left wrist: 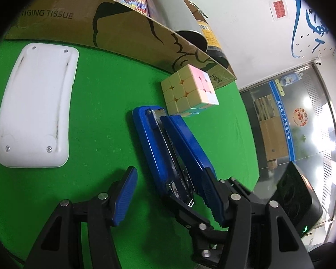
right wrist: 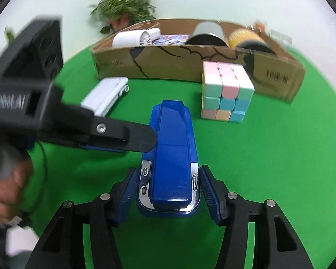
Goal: Organize rigid objects
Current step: 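Lift the blue stapler with the right gripper while the left gripper grasps it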
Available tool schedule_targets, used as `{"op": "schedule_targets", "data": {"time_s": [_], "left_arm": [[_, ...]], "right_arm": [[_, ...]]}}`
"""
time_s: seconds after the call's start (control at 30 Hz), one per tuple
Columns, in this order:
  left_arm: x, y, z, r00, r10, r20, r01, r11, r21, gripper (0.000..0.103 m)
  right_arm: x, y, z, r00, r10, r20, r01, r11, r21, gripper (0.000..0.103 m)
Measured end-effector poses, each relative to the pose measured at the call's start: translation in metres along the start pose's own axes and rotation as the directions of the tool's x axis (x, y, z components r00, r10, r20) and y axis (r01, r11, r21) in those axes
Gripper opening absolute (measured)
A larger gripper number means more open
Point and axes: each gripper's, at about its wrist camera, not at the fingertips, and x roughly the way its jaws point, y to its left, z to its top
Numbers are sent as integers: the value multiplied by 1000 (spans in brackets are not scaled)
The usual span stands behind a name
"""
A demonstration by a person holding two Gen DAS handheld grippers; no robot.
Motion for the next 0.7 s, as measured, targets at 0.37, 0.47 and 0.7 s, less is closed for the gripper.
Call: {"op": "schedule_targets", "data": {"time_s": [0.37,0.47,0.7], "left_arm": [[2,-1,-4,1000,2,-20,-2,999,36,27],[0,0,-5,1000,6,-19,-5,999,35,26],[-27,-11,0,998,-20,53,16,997,70,15]], "right_arm": [[8,-17,7,989,145,-12,-141,977,158,54],[5,-13,4,989,150,-7,-147,977,154,53],[-5,-1,18,988,150,42,-154,981,119,53]]}}
